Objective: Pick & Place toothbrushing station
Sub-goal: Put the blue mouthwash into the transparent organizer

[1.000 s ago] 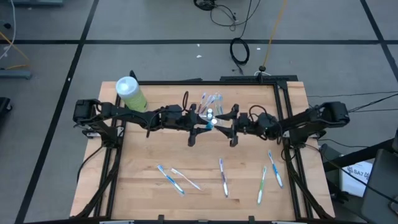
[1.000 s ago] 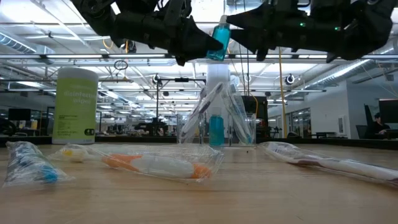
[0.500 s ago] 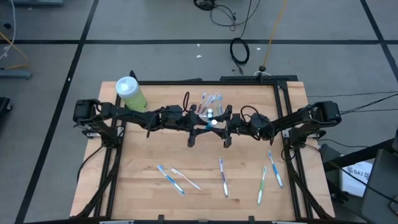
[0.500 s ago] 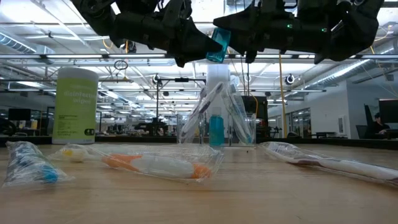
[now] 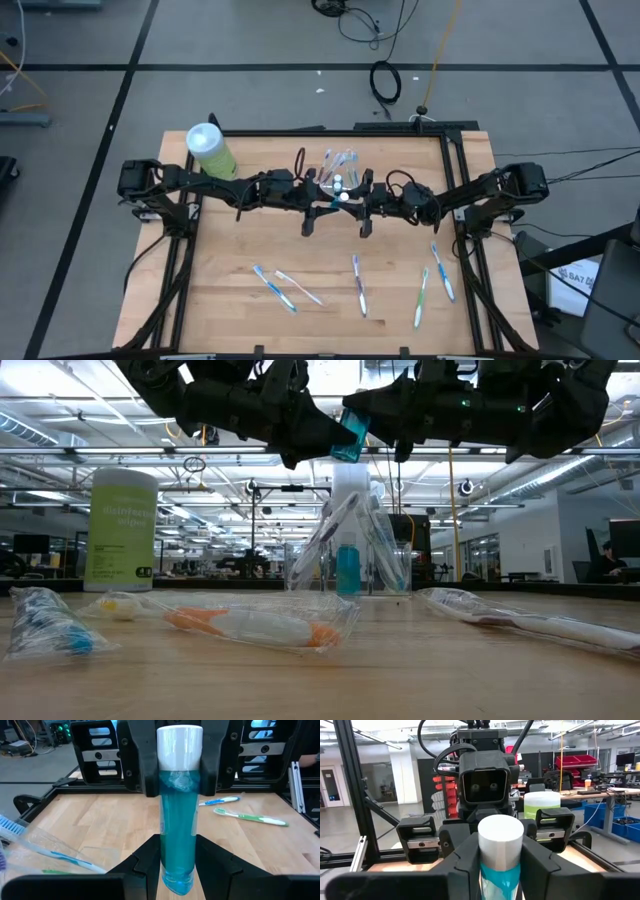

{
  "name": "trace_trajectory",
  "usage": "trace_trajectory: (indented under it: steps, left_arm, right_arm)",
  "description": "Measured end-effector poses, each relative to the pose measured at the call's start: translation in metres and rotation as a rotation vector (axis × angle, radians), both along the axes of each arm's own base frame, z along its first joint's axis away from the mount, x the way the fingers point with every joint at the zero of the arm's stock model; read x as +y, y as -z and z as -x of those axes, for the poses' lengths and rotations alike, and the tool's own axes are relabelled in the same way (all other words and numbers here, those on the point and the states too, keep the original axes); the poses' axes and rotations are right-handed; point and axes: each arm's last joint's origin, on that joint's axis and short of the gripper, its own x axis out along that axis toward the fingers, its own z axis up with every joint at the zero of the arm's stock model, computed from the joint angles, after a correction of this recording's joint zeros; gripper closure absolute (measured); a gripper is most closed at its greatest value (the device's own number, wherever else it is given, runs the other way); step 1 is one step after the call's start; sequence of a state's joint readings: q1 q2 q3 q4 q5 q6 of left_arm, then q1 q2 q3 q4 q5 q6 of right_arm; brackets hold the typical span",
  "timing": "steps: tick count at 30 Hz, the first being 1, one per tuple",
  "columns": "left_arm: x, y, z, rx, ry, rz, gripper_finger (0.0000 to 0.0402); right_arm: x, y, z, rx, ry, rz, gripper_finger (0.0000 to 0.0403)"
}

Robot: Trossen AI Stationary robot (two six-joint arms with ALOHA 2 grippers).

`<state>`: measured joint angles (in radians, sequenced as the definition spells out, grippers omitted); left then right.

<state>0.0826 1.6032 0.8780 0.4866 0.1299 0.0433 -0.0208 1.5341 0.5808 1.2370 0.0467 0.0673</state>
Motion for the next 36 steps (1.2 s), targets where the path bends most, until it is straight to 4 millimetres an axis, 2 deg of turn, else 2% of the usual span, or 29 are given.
trace_trajectory:
  steps: [5,10,21,24,30,36]
  left_arm:
    - [0.000,0.002,0.000,0.020,0.001,-0.004,0.0289]
    - [0.000,0.003,0.001,0.037,-0.012,-0.007,0.0289]
    - [0.002,0.007,0.002,0.074,-0.067,-0.017,0.0284]
    - [0.002,0.008,0.002,0.085,-0.069,-0.016,0.0263]
    - [0.004,0.008,0.003,0.088,-0.142,-0.028,0.0196]
    - [0.009,0.020,0.009,0.223,-0.347,-0.011,0.0157]
  right_arm:
    - [0.000,0.001,0.000,0.007,0.000,0.000,0.0298]
    - [-0.004,0.003,0.000,0.027,0.007,0.001,0.0315]
    - [-0.009,0.007,-0.001,0.069,0.030,-0.002,0.0309]
    - [-0.011,0.007,0.000,0.069,0.039,-0.002,0.0311]
    - [-0.017,0.010,0.000,0.106,0.079,-0.013,0.0312]
    - [-0.027,0.018,0.001,0.178,0.324,-0.048,0.0312]
